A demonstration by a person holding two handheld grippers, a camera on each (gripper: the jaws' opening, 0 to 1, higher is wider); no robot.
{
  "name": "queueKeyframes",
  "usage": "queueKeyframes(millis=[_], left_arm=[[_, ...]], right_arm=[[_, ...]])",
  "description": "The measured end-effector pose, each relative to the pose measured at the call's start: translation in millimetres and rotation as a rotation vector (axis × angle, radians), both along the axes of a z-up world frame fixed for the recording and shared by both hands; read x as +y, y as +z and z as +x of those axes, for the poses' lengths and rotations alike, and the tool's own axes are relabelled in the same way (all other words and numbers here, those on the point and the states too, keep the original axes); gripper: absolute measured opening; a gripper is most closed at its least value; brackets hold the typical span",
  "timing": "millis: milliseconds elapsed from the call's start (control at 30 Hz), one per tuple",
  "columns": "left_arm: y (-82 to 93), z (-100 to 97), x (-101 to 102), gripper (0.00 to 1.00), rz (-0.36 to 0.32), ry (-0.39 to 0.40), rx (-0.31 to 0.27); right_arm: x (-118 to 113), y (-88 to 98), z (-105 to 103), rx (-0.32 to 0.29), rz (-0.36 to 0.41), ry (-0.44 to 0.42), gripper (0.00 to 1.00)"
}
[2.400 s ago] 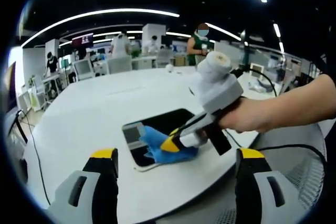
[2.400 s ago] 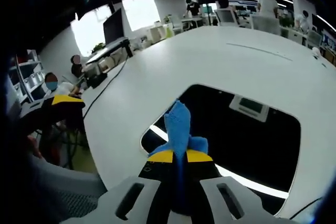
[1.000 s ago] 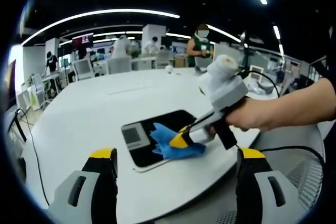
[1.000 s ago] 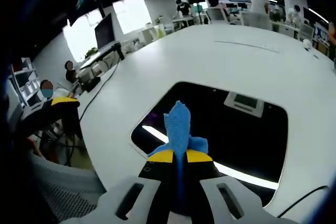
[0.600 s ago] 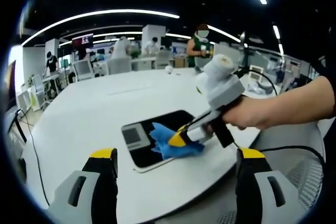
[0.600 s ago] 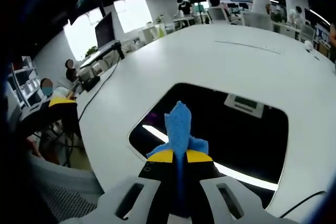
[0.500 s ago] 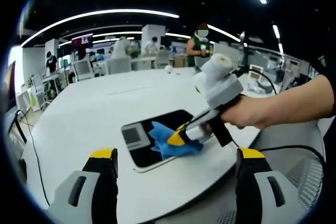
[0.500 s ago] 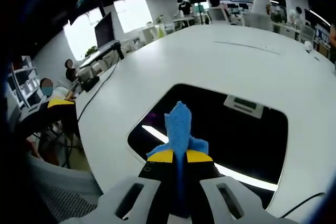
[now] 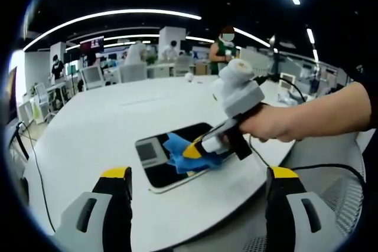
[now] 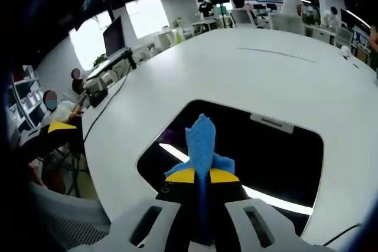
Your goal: Wipe the mirror surface with the cleaning cloth until all visible marks leave the cleaned area.
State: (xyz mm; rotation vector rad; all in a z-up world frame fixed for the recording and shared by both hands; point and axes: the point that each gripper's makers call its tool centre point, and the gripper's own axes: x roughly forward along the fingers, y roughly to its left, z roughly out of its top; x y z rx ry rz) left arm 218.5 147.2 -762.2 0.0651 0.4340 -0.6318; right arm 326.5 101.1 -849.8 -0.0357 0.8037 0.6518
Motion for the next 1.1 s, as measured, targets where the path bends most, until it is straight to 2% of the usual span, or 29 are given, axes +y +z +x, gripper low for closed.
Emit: queueKeyframes(millis=[600,1100], left_arm=[[-1.8,0.1,1,0.95,0.003,0.003,0.009],[-2.0,-0.7,-1,0.95,0.006,-0.009,0.012]], right_arm=[[0,0.6,33,-0.045,-0.037,0.011,0.01],[0,0.9,63,-0.048,-0.051,-0.007,0.01]])
